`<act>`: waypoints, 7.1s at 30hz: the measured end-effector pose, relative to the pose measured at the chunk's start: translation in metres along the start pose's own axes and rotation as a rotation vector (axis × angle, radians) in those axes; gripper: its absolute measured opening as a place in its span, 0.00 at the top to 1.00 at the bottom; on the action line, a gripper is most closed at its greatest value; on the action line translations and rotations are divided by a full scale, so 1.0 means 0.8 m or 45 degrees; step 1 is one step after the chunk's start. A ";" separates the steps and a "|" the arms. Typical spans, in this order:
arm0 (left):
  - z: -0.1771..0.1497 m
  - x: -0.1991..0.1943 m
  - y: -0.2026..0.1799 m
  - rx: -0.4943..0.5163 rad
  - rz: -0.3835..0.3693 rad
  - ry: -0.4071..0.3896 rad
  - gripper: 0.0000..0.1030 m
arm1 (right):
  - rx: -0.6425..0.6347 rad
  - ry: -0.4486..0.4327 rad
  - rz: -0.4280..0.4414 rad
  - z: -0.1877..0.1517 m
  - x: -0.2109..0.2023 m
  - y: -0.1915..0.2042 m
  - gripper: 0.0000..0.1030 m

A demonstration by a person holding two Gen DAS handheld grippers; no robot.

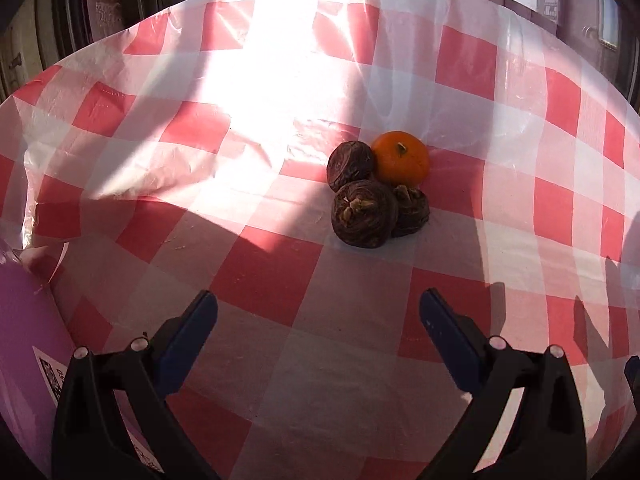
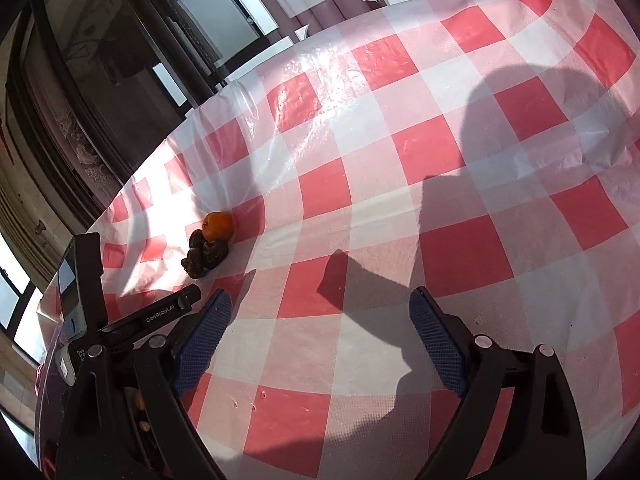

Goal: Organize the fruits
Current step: 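Move the left gripper to a dark dried fruit and grasp it, then grasp another dark dried fruit with the right gripper while the left gripper holds its own, then carry both dark dried fruits with both grippers over the white box, then lower both dark fruits into the box and open both grippers, then move the right gripper to the last mandarin and grasp it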

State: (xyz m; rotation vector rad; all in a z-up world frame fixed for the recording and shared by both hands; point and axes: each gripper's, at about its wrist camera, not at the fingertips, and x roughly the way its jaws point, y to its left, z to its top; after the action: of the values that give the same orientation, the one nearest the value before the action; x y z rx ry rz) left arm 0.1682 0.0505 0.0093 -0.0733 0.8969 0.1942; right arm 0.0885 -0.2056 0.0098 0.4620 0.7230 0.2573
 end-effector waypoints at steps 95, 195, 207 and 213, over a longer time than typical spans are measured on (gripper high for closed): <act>-0.085 -0.066 0.005 -0.005 -0.555 -0.005 0.59 | -0.087 0.112 -0.066 -0.038 -0.021 0.020 0.64; -0.045 -0.118 0.338 0.163 -0.109 0.317 0.30 | -1.387 0.873 -0.003 -0.201 0.057 0.482 0.37; -0.003 -0.284 0.318 0.160 0.117 -0.227 0.05 | -1.272 0.348 0.190 -0.135 -0.072 0.482 0.17; 0.014 -0.453 0.253 0.173 0.028 -0.744 0.02 | -0.971 -0.022 0.285 -0.051 -0.166 0.423 0.16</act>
State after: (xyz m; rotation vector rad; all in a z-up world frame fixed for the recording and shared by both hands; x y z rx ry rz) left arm -0.0833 0.2007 0.3034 0.1159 0.3266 0.1619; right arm -0.0591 0.0512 0.2252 -0.1857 0.5049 0.7045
